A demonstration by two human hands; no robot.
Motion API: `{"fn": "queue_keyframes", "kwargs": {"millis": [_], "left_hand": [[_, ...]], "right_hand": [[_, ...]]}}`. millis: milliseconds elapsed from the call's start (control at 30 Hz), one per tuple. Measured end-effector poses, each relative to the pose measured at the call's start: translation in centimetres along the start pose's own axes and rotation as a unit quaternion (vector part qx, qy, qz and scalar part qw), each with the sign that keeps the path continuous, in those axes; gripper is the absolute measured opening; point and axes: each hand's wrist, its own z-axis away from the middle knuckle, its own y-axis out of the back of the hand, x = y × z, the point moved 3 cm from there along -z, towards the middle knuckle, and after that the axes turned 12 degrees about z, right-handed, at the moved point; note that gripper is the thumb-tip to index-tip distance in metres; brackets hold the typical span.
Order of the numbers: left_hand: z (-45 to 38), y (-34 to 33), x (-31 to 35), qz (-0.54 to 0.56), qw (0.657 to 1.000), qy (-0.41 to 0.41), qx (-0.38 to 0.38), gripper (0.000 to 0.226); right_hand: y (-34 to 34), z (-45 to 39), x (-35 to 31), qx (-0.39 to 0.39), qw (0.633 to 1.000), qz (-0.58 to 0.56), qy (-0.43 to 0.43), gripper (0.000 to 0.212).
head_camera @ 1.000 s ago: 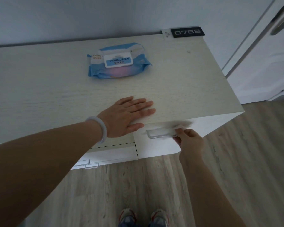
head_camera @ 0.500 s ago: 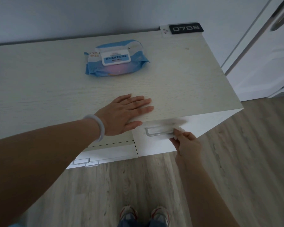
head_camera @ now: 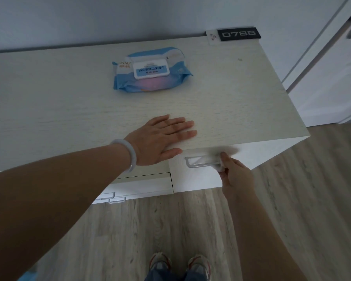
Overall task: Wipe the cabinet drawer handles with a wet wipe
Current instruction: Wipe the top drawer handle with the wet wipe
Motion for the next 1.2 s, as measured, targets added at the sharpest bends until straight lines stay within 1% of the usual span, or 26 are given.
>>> {"fn": "queue_keyframes", "kwargs": {"millis": [67,167,267,333,400,500,600,667,733,800,933,1000,1133,1200], "left_hand": [[0.1,0.0,0.0,0.002,1.000,0.000,0.001,0.057],[0.0,0.0,0.0,0.000,1.000,0.000,0.002,0.057],[0.0,-0.1,0.0,-0.002,1.000,0.002,-0.001,0.058],[0.0,-0.1,0.0,0.001,1.000,0.001,-0.001,0.057],[-0.1,-0.1,-0.1,-0.002,1.000,0.000,-0.002,0.057],[0.0,-0.1,-0.1,-0.007,1.000,0.001,-0.002,0.058],[-0.1,-0.1,0.0,-0.005,1.000,0.000,0.000,0.058],[-0.1,-0.1,0.0,-0.005,1.000,-0.001,-0.003,0.057],[-0.1,-0.1,0.0,-0.009,1.000,-0.002,-0.002,0.057],[0.0,0.0,0.1,-0.007,1.000,-0.002,0.001,0.057],[0.0,-0.1,0.0,-0.009,1.000,0.000,-0.001,0.058],[0.0,0.0,0.1,-0.006,1.000,0.002,-0.003,0.058],[0.0,0.2,0.2,-0.005,1.000,0.001,-0.004,0.058],[0.0,0.1,0.2,-0.005,1.000,0.002,-0.003,0.058]], "right_hand": [[0.4,0.2,0.4,0.001,1.000,-0.020,-0.007,0.008],[0.6,0.7,1.6,0.022,0.998,-0.042,-0.030,0.008],[0.2,0.7,2.6,-0.004,0.996,-0.069,-0.051,0.007],[0.2,0.4,2.4,-0.010,0.996,-0.080,-0.045,0.010],[-0.1,0.6,2.3,-0.012,0.995,-0.089,-0.040,0.006],[-2.6,2.4,3.4,-0.019,0.991,-0.109,-0.068,0.006],[-4.2,3.8,4.2,-0.050,0.989,-0.107,-0.089,0.008],[-3.1,3.4,3.5,-0.040,0.990,-0.106,-0.082,0.007],[-1.3,2.1,2.6,-0.020,0.989,-0.136,-0.054,0.004],[-0.8,1.6,2.1,-0.018,0.987,-0.152,-0.037,0.004],[-3.8,3.5,3.7,-0.046,0.991,-0.099,-0.082,0.009],[-4.6,4.2,4.1,-0.062,0.989,-0.093,-0.098,0.009],[-2.5,3.2,2.5,-0.020,0.990,-0.122,-0.073,0.003],[-2.1,3.2,2.4,-0.014,0.988,-0.137,-0.066,0.004]]}}
